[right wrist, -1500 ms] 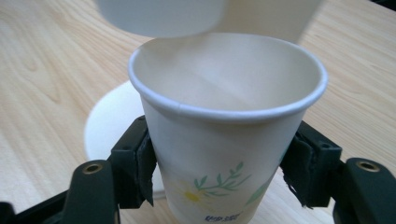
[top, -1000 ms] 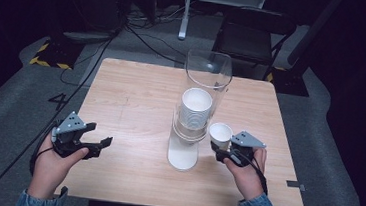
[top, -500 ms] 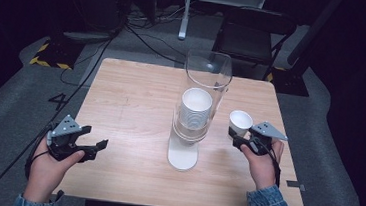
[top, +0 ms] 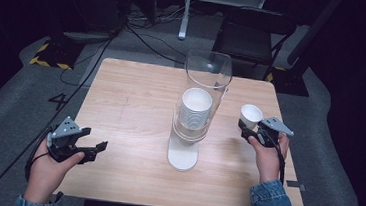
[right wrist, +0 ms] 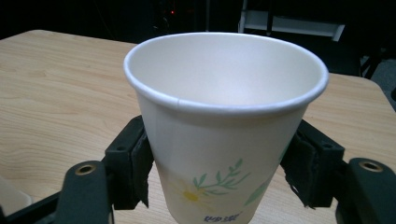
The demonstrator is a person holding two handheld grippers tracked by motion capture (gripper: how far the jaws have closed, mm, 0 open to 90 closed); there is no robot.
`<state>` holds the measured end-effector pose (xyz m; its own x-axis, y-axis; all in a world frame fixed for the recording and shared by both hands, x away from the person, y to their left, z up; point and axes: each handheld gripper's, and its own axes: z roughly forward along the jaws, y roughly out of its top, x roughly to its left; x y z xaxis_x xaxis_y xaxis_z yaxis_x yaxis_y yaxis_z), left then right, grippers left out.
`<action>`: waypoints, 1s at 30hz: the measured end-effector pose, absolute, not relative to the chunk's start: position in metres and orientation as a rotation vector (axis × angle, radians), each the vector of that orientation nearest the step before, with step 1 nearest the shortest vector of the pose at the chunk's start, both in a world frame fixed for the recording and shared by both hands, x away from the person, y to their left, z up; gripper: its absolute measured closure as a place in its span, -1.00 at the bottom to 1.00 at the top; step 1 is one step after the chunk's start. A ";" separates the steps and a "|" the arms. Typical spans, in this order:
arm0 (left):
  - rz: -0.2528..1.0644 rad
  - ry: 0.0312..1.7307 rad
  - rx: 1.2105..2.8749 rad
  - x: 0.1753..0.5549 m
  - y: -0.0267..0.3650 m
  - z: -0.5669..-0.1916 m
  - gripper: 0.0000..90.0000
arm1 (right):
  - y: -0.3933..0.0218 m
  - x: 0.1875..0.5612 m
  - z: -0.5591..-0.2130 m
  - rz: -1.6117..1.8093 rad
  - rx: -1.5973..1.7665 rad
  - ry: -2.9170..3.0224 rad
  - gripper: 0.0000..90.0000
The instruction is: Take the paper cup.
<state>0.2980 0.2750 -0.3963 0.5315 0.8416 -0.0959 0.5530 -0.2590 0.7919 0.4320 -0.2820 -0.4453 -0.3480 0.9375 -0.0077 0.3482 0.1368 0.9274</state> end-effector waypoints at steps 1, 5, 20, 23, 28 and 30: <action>0.445 1.139 1.946 0.298 0.275 -0.397 -0.46 | -0.282 0.434 -0.448 1.200 1.245 1.791 -0.28; 0.436 1.137 1.951 0.298 0.274 -0.397 -0.46 | -0.281 0.439 -0.456 1.161 1.278 1.802 -0.28; 0.434 1.135 1.957 0.299 0.273 -0.399 -0.46 | -0.288 0.452 -0.477 1.088 1.348 1.826 -0.29; 0.430 1.138 1.955 0.299 0.273 -0.400 -0.46 | -0.288 0.453 -0.480 1.084 1.353 1.832 -0.29; 0.432 1.136 1.956 0.299 0.273 -0.399 -0.46 | -0.288 0.453 -0.484 1.064 1.357 1.852 -0.30; 0.435 1.135 1.958 0.299 0.274 -0.399 -0.46 | -0.288 0.453 -0.484 1.062 1.361 1.859 -0.30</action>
<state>0.2989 0.2736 -0.3990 0.5359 0.8386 -0.0982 0.5584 -0.2648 0.7862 0.4530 -0.2880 -0.4842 -0.2979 0.9546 -0.0075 0.4785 0.1561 0.8641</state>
